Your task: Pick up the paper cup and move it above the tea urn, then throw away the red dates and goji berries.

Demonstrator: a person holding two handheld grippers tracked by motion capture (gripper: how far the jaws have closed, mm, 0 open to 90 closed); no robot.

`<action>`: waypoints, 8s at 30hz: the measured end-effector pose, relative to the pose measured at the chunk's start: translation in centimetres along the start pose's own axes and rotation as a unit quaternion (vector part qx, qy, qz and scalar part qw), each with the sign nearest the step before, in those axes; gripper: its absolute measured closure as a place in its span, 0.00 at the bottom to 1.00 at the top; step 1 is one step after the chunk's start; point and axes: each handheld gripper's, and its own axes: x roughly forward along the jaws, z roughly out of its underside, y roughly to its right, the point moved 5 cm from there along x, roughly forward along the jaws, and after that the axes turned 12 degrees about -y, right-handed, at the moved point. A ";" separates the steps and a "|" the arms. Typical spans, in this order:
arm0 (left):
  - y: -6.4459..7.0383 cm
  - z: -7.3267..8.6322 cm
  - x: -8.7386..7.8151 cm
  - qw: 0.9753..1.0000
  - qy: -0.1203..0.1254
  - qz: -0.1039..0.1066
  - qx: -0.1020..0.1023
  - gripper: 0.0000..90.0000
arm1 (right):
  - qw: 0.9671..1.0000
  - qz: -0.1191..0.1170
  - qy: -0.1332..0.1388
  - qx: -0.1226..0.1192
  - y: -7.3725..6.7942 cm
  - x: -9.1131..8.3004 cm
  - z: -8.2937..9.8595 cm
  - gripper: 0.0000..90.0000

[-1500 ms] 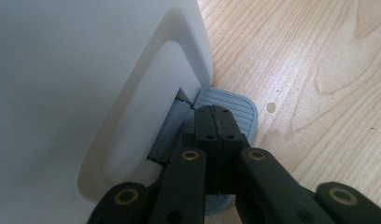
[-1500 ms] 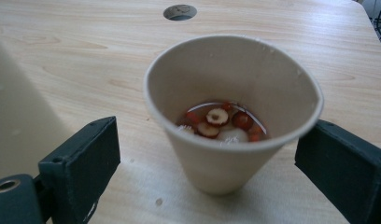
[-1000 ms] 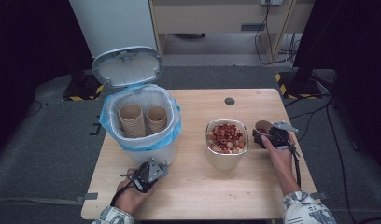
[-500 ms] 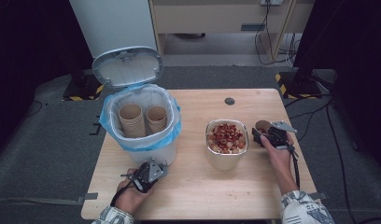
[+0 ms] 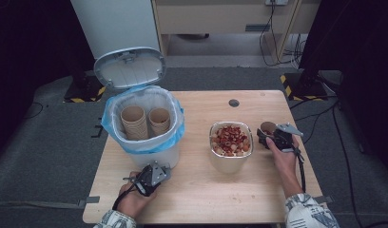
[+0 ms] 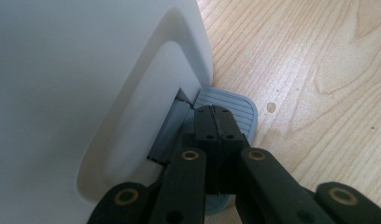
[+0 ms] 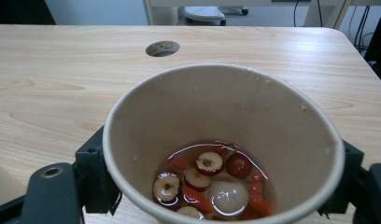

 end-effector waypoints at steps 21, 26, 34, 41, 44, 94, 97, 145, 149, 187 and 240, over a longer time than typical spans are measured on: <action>0.0 0.0 0.0 1.000 -0.001 0.000 0.001 1.00 | 0.998 -0.023 0.040 -0.048 1.0 -3.5 -1.9 0.34; -0.1 0.0 0.0 1.000 0.000 0.000 0.000 1.00 | 0.997 -0.026 0.043 -0.063 0.9 -4.8 -3.0 0.34; -0.1 0.0 0.0 1.000 -0.003 0.000 0.003 1.00 | 0.995 -0.029 0.044 -0.082 1.0 -6.0 -4.7 0.34; -0.1 0.0 0.0 1.000 -0.002 0.001 0.002 1.00 | 0.994 -0.031 0.043 -0.098 1.0 -6.6 -5.7 0.34; -0.1 0.0 0.0 1.000 -0.002 0.002 0.002 1.00 | 0.993 -0.032 0.045 -0.100 1.1 -6.8 -6.1 0.34; -0.1 0.0 0.0 1.000 0.001 0.003 -0.002 1.00 | 0.978 -0.057 0.066 -0.190 -3.3 -9.1 -13.1 0.35; -0.1 0.0 0.0 1.000 0.001 0.003 -0.002 1.00 | 0.977 -0.058 0.068 -0.193 -3.6 -9.2 -13.3 0.35; -0.1 0.0 0.0 1.000 0.000 0.003 -0.003 1.00 | 0.929 -0.050 0.097 -0.354 -9.0 -10.7 -13.7 0.35; -0.1 0.0 0.0 1.000 0.001 0.003 -0.003 1.00 | 0.917 -0.034 0.098 -0.386 -9.4 -10.7 -13.5 0.35; -0.1 0.0 0.0 1.000 0.000 0.004 -0.004 1.00 | 0.865 0.036 0.082 -0.494 -10.7 -11.1 -13.0 0.35; -0.1 0.0 0.0 1.000 0.001 0.004 -0.005 1.00 | 0.828 0.063 0.081 -0.552 -11.9 -11.4 -13.0 0.35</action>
